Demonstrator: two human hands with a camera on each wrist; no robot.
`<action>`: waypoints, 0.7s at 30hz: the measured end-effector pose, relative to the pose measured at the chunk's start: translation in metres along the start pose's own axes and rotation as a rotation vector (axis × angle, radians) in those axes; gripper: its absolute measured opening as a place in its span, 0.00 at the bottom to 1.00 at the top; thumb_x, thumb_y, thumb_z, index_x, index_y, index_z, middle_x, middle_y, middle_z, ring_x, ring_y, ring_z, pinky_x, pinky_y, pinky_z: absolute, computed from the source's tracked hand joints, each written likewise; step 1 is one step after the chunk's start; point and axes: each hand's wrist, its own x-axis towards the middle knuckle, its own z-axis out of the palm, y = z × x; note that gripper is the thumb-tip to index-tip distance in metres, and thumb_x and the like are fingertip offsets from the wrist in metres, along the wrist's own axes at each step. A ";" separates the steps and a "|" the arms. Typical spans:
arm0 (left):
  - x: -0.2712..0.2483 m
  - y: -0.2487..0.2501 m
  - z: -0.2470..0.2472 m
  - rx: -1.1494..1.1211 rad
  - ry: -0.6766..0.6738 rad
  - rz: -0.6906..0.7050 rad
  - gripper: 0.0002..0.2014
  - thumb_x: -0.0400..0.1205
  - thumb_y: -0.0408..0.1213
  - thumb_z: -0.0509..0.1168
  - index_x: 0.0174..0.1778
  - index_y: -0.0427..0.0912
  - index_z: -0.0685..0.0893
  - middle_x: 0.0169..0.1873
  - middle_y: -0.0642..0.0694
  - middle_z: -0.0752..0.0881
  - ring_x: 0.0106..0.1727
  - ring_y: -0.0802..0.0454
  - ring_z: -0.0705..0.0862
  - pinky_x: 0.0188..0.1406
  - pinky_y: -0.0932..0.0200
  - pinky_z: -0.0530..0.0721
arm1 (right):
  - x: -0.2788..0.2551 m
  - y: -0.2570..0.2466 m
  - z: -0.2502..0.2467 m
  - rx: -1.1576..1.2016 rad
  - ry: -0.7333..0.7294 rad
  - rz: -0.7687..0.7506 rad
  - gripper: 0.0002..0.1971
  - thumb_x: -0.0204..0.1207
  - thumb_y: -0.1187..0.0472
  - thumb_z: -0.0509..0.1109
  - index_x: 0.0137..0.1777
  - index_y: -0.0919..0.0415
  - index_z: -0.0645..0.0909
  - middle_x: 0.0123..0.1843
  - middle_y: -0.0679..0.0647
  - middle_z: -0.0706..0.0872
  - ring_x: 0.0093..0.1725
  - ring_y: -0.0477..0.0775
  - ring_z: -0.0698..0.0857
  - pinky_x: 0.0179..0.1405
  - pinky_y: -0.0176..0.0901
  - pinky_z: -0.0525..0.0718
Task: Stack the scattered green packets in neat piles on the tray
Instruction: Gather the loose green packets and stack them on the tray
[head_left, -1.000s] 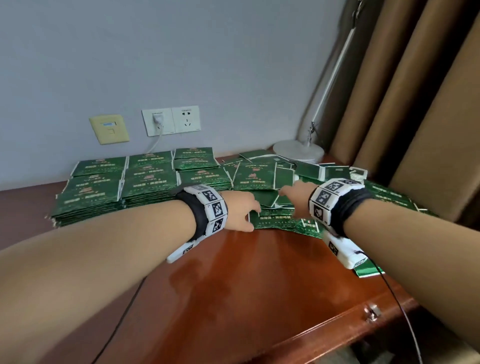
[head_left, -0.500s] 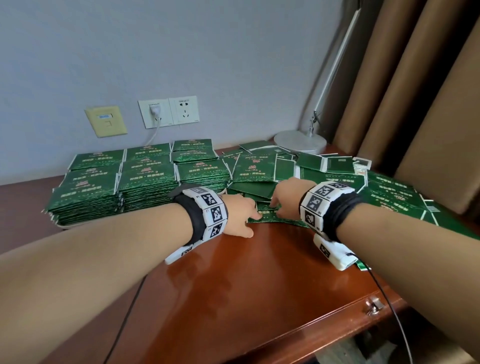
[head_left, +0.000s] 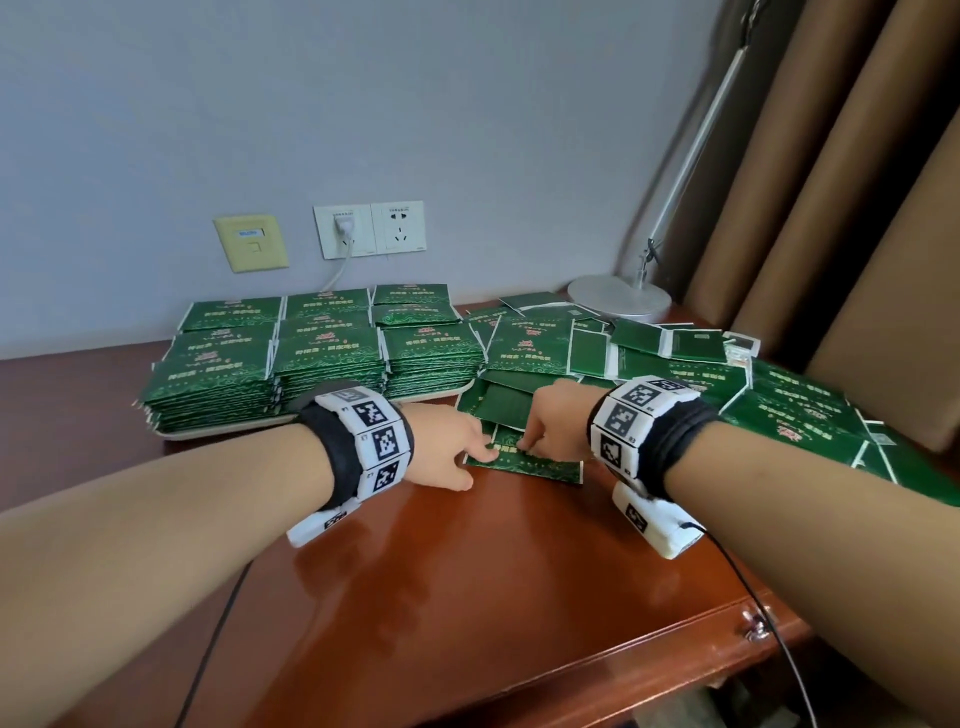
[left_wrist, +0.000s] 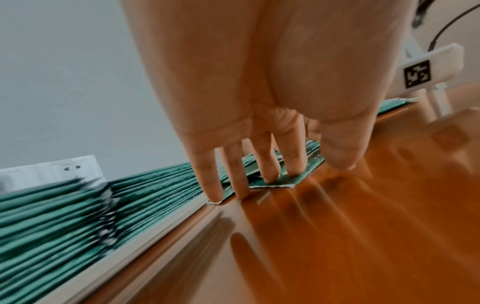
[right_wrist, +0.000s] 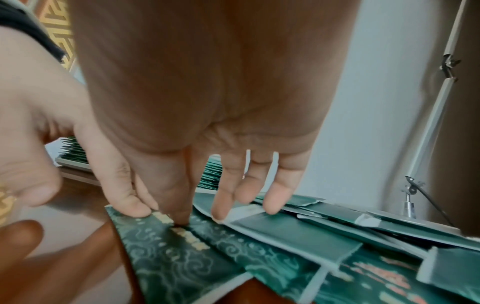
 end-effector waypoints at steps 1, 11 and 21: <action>-0.006 -0.003 0.002 -0.005 -0.001 -0.005 0.25 0.85 0.46 0.58 0.80 0.55 0.67 0.80 0.51 0.65 0.77 0.50 0.68 0.74 0.51 0.70 | 0.000 -0.003 0.000 0.001 0.008 -0.025 0.13 0.82 0.54 0.65 0.62 0.47 0.86 0.53 0.45 0.89 0.46 0.50 0.80 0.48 0.38 0.80; -0.052 -0.028 0.025 -0.020 -0.005 -0.079 0.24 0.85 0.46 0.58 0.78 0.60 0.69 0.80 0.55 0.66 0.76 0.51 0.66 0.74 0.57 0.66 | 0.008 -0.019 0.004 -0.263 -0.006 0.056 0.27 0.79 0.45 0.62 0.78 0.45 0.68 0.76 0.55 0.66 0.73 0.62 0.63 0.69 0.57 0.72; -0.091 -0.053 0.031 0.047 -0.073 -0.174 0.17 0.82 0.46 0.57 0.63 0.54 0.87 0.69 0.57 0.81 0.57 0.50 0.85 0.59 0.54 0.82 | 0.010 -0.055 0.004 -0.064 -0.031 -0.110 0.24 0.79 0.56 0.62 0.72 0.30 0.72 0.85 0.42 0.50 0.79 0.61 0.52 0.75 0.58 0.57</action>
